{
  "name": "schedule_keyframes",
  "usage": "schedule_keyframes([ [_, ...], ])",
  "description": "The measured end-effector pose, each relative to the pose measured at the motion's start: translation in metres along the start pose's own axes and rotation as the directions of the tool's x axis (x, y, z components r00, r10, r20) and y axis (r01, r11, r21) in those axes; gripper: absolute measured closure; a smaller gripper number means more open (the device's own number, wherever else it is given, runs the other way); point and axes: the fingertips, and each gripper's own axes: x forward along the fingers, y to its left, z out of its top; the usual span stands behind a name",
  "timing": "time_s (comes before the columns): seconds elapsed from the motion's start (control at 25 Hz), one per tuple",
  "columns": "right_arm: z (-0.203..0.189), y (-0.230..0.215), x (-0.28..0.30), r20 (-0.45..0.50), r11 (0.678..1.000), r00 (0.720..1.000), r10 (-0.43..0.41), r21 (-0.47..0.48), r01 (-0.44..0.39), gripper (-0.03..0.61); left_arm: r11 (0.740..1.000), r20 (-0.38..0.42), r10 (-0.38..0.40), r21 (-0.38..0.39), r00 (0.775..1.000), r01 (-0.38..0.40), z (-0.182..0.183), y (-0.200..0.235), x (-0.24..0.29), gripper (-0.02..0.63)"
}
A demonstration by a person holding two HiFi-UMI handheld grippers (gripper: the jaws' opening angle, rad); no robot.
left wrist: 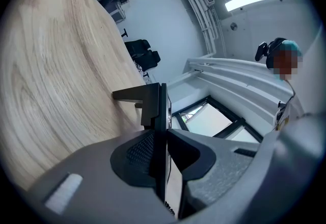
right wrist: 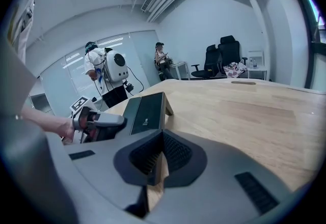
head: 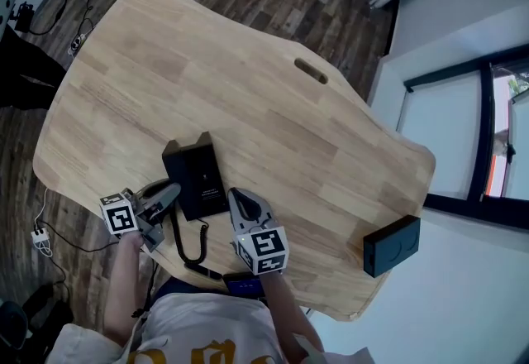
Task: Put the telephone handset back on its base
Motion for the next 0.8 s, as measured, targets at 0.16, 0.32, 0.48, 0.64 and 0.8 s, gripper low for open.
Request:
schedule_keyframes([
  [0.16, 0.003, -0.003, 0.004, 0.014, 1.0, 1.0, -0.007, 0.014, 0.007, 0.572, 1.0, 0.002, 0.0, -0.006, 1.0, 0.0, 0.0, 0.001, 0.001, 0.54],
  [0.32, 0.008, -0.001, 0.007, 0.023, 1.0, 1.0, 0.001, 0.01, -0.001, 0.572, 1.0, 0.015, 0.02, -0.019, 1.0, -0.02, -0.001, 0.003, -0.001, 0.54],
  [0.48, 0.009, -0.002, 0.009, 0.024, 1.0, 1.0, 0.001, 0.012, -0.002, 0.572, 0.999, 0.035, 0.029, -0.037, 0.999, -0.028, 0.001, 0.004, -0.002, 0.54],
  [0.64, 0.011, -0.002, 0.008, 0.028, 1.0, 1.0, 0.007, 0.009, -0.007, 0.572, 0.997, 0.049, 0.058, -0.059, 0.997, -0.055, 0.001, 0.003, -0.002, 0.534],
  [0.8, 0.012, 0.0, 0.006, 0.032, 1.0, 0.999, 0.007, 0.002, -0.008, 0.572, 0.994, 0.066, 0.099, -0.063, 0.993, -0.095, 0.002, 0.005, -0.003, 0.525],
])
